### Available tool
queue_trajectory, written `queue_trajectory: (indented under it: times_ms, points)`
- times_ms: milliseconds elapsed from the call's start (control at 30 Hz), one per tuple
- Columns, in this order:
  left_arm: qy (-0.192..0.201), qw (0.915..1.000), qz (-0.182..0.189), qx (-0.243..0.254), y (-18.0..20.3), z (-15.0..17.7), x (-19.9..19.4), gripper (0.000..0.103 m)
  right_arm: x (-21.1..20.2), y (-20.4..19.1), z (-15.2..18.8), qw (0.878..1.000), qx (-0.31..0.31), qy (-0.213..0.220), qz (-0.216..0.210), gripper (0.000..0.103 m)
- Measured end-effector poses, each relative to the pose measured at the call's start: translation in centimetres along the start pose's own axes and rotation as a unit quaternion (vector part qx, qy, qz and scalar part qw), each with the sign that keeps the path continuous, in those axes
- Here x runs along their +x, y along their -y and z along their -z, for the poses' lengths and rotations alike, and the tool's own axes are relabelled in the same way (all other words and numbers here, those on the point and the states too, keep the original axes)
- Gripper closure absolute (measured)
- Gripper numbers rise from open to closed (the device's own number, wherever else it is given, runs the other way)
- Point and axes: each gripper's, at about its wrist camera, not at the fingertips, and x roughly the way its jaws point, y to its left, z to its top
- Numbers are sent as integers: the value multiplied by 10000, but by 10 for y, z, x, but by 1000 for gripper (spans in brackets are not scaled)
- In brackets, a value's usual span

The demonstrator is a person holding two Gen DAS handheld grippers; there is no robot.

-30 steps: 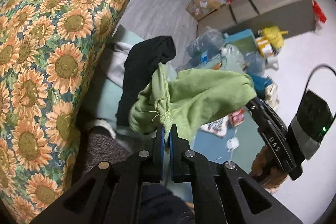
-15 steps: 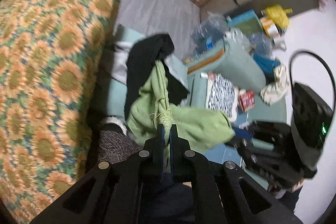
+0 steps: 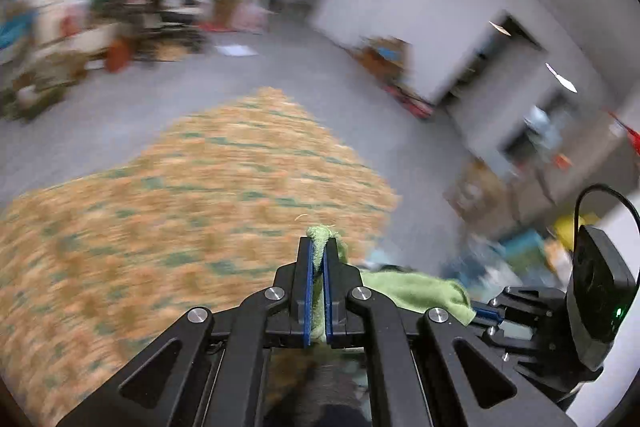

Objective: Fold clothes
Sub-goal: 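Lift the green shirt with both grippers and carry it toward the sunflower bed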

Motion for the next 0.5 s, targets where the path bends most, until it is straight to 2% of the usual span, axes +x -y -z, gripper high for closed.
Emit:
queue_trajectory:
  times_ms: [67, 167, 233, 300, 367, 400, 433, 467, 500]
  points:
    - [-53, 9983, -466, -348, -50, 14, -11, 99, 36, -29, -17, 9986, -274, -207, -399, 94]
    - [-410, 9905, -946, -910, -125, 51, 11, 99, 115, -69, -28, 9897, -489, -730, -1129, 93]
    - [-781, 9815, -1162, -1307, -174, 82, 42, 99, 180, -89, -15, 9807, -500, -1272, -1398, 93]
    - [-1161, 9713, -1241, -1663, -214, 114, 78, 99, 238, -102, 5, 9712, -479, -1818, -1463, 90]
    - [-1459, 9608, -1233, -2007, -248, 141, 107, 99, 288, -111, 30, 9622, -405, -2311, -1379, 80]
    - [-1570, 9549, -1203, -2213, -262, 152, 118, 99, 305, -113, 39, 9585, -391, -2473, -1359, 78]
    - [-1653, 9500, -1157, -2381, -272, 159, 125, 99, 319, -114, 49, 9543, -370, -2644, -1342, 71]
    - [-1708, 9462, -1111, -2515, -281, 165, 131, 98, 331, -114, 60, 9498, -319, -2821, -1311, 63]
    - [-1702, 9450, -1066, -2582, -287, 169, 132, 94, 339, -112, 67, 9471, -259, -2925, -1296, 60]
